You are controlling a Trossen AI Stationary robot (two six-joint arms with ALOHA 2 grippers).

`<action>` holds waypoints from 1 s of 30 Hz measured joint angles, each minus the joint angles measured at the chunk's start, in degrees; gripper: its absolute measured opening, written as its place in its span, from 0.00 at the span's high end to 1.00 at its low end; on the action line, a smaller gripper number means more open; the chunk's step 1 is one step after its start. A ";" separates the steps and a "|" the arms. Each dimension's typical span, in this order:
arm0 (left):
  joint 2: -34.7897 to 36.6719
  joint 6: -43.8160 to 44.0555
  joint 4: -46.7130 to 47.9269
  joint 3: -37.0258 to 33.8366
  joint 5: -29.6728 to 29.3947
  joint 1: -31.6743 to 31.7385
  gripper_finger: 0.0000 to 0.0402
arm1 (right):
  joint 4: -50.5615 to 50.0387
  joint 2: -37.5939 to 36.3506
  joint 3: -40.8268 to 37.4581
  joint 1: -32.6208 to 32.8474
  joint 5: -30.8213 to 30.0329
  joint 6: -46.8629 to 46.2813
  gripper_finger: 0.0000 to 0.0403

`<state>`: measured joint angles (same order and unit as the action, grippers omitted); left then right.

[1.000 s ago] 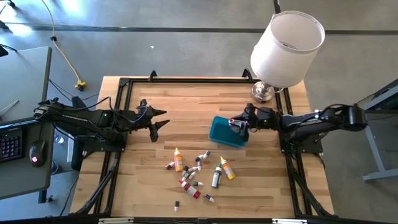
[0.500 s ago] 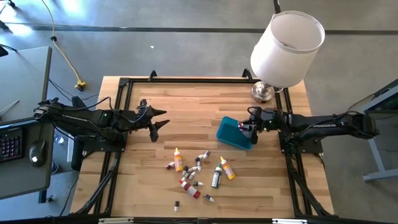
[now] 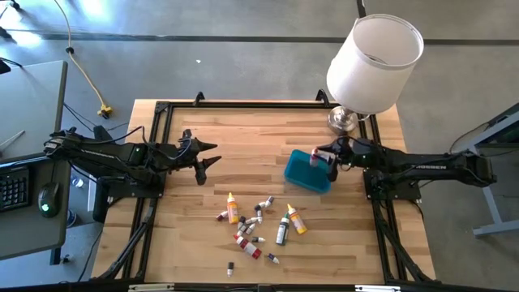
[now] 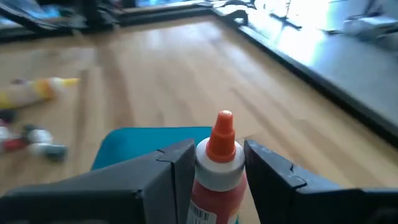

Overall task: Pick & Place food coloring
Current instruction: Put the large orange food coloring bottle into the blue bin

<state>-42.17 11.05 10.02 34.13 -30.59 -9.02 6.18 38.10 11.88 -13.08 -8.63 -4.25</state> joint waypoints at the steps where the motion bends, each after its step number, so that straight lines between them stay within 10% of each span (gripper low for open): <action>1: 0.00 0.00 0.00 0.00 -0.01 0.00 0.51 | 1.67 0.49 -0.37 -0.01 -0.55 0.31 0.69; 10: 0.01 -0.02 0.00 0.02 -0.02 0.01 0.51 | 29.98 8.77 -7.65 0.00 1.80 0.81 0.69; 30: 0.00 -0.04 0.10 0.02 -0.04 0.00 0.51 | 48.50 38.94 -2.20 -0.02 -0.13 3.33 0.69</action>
<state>-42.17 11.00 10.12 34.15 -30.63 -9.01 54.68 77.05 9.69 -13.10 -8.76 -0.92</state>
